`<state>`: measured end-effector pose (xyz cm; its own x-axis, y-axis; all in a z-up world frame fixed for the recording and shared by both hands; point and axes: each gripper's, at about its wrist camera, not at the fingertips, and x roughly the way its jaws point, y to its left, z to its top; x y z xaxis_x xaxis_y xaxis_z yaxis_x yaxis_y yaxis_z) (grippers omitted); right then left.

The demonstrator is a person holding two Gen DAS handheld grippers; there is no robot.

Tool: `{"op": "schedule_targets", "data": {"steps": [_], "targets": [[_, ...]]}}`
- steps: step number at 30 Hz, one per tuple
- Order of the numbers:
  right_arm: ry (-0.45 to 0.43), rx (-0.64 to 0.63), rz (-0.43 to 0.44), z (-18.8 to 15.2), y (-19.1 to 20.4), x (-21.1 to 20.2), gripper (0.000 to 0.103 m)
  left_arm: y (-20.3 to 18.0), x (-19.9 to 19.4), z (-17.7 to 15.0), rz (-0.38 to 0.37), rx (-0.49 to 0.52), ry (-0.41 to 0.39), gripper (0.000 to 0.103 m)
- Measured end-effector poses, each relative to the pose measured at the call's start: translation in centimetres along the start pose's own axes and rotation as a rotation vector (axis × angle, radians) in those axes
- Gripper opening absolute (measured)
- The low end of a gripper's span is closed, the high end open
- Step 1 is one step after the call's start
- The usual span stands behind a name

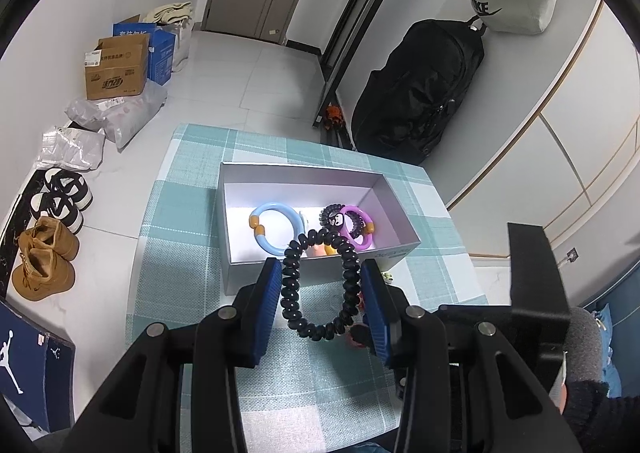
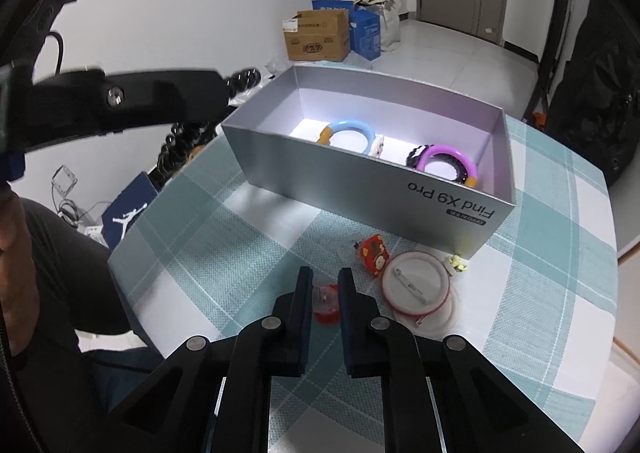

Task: Organize jewelry

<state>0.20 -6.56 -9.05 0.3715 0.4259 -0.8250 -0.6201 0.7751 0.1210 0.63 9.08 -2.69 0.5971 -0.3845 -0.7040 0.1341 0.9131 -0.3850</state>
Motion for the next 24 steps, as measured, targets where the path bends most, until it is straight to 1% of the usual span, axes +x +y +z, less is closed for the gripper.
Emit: {"op": "schedule_targets", "data": {"steps": [1, 7, 12, 17, 24], "targets": [[0.0, 0.005, 0.002, 0.1, -0.2, -0.1, 0.004, 0.0, 0.1, 0.0, -0.001, -0.002, 0.002, 0.035], [-0.005, 0.039, 0.021, 0.3, -1.0, -0.5, 0.004, -0.5, 0.5, 0.1, 0.002, 0.006, 0.006, 0.035], [-0.018, 0.074, 0.062, 0.5, -1.4, -1.0, 0.004, -0.7, 0.7, 0.2, 0.0, 0.001, 0.007, 0.035], [-0.063, 0.104, 0.097, 1.3, -2.0, -2.3, 0.004, -0.7, 1.0, 0.4, 0.003, -0.002, 0.007, 0.035], [-0.135, 0.187, 0.156, 2.8, -4.0, -3.9, 0.004, -0.6, 2.2, 1.3, 0.009, -0.031, 0.018, 0.035]]}}
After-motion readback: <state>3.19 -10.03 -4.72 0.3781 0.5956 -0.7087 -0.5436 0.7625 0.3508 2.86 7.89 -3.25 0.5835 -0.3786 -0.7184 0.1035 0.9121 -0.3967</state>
